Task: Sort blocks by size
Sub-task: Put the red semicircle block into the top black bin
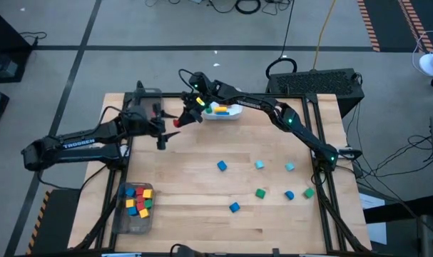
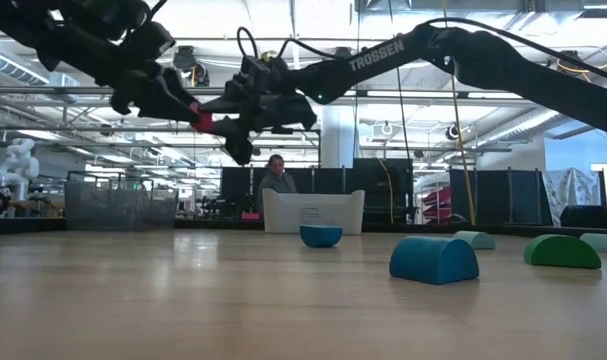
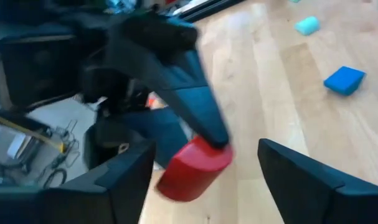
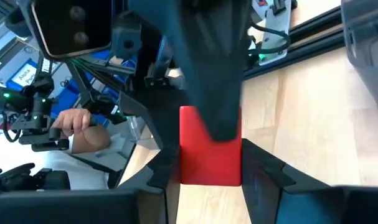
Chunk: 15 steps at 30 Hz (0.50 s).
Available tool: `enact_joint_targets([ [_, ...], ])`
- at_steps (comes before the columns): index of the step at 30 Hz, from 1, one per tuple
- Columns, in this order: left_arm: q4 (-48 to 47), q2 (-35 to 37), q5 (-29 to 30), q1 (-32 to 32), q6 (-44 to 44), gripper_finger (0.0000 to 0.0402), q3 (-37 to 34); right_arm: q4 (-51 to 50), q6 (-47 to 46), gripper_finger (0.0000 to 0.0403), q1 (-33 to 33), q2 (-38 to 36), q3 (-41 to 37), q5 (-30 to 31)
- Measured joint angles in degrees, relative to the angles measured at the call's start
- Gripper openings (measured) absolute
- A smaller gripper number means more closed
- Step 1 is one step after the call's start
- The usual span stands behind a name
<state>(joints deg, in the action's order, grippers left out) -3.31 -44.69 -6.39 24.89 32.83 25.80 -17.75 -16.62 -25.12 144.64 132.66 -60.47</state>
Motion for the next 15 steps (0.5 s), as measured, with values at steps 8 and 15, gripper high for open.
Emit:
enact_joint_targets([
  [8, 0.3, 0.0, 0.9, -0.6, 0.8, 0.0189, 0.0, 0.2, 0.1, 0.0115, 0.0, 0.0, 0.0, -0.8],
  [15, -0.4, 0.0, 0.8, -0.6, 1.0, 0.0115, 0.1, 0.6, -0.6, 0.0116, 0.0, 0.0, 0.0, -1.5],
])
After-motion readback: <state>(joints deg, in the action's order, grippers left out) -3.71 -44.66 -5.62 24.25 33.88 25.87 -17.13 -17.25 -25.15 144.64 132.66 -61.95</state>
